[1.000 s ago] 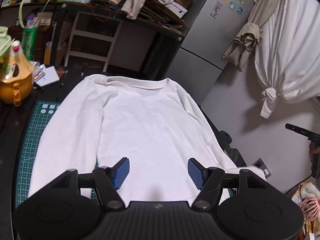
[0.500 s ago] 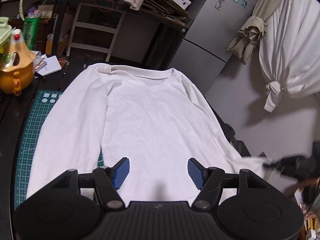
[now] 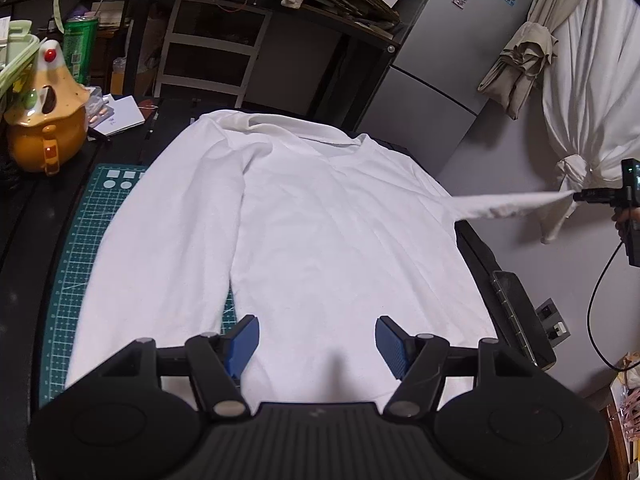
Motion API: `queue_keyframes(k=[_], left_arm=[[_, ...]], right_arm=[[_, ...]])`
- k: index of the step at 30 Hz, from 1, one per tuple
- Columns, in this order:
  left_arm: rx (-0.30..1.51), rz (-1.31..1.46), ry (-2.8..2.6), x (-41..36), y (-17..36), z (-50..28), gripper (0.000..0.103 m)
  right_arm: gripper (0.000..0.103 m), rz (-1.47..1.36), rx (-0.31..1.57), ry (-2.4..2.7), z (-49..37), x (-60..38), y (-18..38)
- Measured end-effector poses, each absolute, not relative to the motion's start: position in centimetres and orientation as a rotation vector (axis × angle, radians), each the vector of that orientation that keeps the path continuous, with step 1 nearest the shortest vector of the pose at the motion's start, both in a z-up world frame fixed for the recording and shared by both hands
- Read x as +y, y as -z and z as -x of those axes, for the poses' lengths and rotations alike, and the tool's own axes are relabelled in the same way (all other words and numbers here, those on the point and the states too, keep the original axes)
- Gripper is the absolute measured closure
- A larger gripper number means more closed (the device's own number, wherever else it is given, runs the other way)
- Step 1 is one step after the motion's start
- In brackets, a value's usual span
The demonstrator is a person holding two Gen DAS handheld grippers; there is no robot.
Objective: Fold clothes
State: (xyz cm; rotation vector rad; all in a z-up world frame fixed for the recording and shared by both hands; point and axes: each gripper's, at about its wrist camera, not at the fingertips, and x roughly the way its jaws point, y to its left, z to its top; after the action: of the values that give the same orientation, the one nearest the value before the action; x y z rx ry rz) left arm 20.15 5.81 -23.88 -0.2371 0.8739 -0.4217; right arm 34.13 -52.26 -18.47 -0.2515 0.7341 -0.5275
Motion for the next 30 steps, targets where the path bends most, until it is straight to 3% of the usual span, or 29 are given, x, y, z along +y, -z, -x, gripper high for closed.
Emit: queue_keyframes(k=[4, 7, 10, 13, 20, 23, 27, 28, 30], left_arm=[[0.907, 0.309, 0.434, 7.7, 23.5, -19.9, 0.039], [0.942, 0.384, 0.463, 8.8, 23.3, -19.4, 0.039], [0.960, 0.435, 0.490, 9.5, 23.3, -18.7, 0.039], [0.974, 0.468, 0.487, 10.1, 23.3, -18.0, 0.041], [1.000, 0.415, 0.462, 11.0, 23.3, -15.5, 0.042], [1.020, 0.449, 0.460, 11.4, 24.0, -14.9, 0.041], [1.054, 0.510, 0.441, 11.8, 25.5, -14.9, 0.041], [1.063, 0.521, 0.434, 11.8, 25.8, -15.0, 0.041], [1.078, 0.531, 0.425, 11.7, 26.3, -15.3, 0.041]], right_arm=[[0.056, 0.122, 0.722, 0.331, -30.5, -50.3, 19.7], [0.057, -0.150, 0.723, 0.080, -25.9, -47.7, 19.9], [0.067, -0.421, 0.764, -0.207, -20.7, -43.8, 21.6], [0.073, -0.475, 0.810, -0.330, -16.4, -38.9, 24.8], [0.072, -0.763, 0.918, -0.342, -11.8, -35.5, 31.8], [0.065, -0.896, 0.913, -0.313, -11.3, -35.4, 34.1], [0.063, -1.059, 0.917, -0.279, -11.0, -34.7, 36.4], [0.065, -1.101, 0.917, -0.275, -11.2, -33.8, 37.0], [0.091, -1.117, 0.909, -0.283, -11.5, -33.4, 37.1]])
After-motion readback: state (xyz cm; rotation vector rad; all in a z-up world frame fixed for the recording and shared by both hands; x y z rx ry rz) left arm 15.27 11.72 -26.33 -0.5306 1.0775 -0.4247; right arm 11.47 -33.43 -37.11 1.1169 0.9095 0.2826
